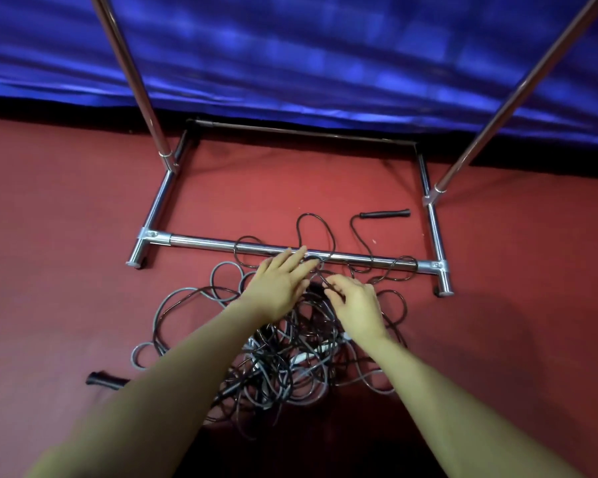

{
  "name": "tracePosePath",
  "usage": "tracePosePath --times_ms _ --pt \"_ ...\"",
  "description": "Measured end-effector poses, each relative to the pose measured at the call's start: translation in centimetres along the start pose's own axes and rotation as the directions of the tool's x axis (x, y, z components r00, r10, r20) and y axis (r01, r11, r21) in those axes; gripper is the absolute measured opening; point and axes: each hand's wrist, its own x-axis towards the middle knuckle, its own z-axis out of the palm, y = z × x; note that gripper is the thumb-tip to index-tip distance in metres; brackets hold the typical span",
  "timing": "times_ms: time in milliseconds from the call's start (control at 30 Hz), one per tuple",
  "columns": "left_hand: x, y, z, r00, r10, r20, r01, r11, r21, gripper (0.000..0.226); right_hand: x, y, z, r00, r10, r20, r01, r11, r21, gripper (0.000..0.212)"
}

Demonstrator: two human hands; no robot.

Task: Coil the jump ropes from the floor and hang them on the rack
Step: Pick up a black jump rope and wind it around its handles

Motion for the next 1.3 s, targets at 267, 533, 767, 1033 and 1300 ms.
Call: tracePosePath --times_ms 267,533,767,1033,1300 --pt "-2.9 1.5 -9.1 0.974 -0.003 -0.226 -0.063 0.956 -0.286 0.012 1.3 -5.6 -6.7 0.975 -0.079 -0.208 0.116 0.978 0.173 0.014" --pt "-7.3 5.4 -20.9 0.888 -0.016 -0.46 -0.24 0.837 -0.492 0.014 1.9 -13.3 -15.2 0.93 -0.101 -0.355 0.221 0.923 0.315 0.015" --pt "-10.6 8.5 -25.6 0.766 -0.249 -0.593 -0.402 0.534 -0.744 0.023 1.8 -18.2 -19.9 0.977 -0.189 -0.101 0.214 0.836 0.506 0.009" --pt "-11.1 9.6 -25.8 0.726 -0.354 -0.589 -0.478 0.355 -0.803 0.019 -0.2 -19.3 -18.8 0.935 -0.231 0.268 0.021 0.792 0.61 0.021" --pt "-10.8 7.6 -27.8 0.716 -0.473 -0.514 -0.566 0.039 -0.824 0.013 -0.6 -21.0 -19.0 0.846 -0.317 0.429 -0.032 0.773 0.633 0.015"
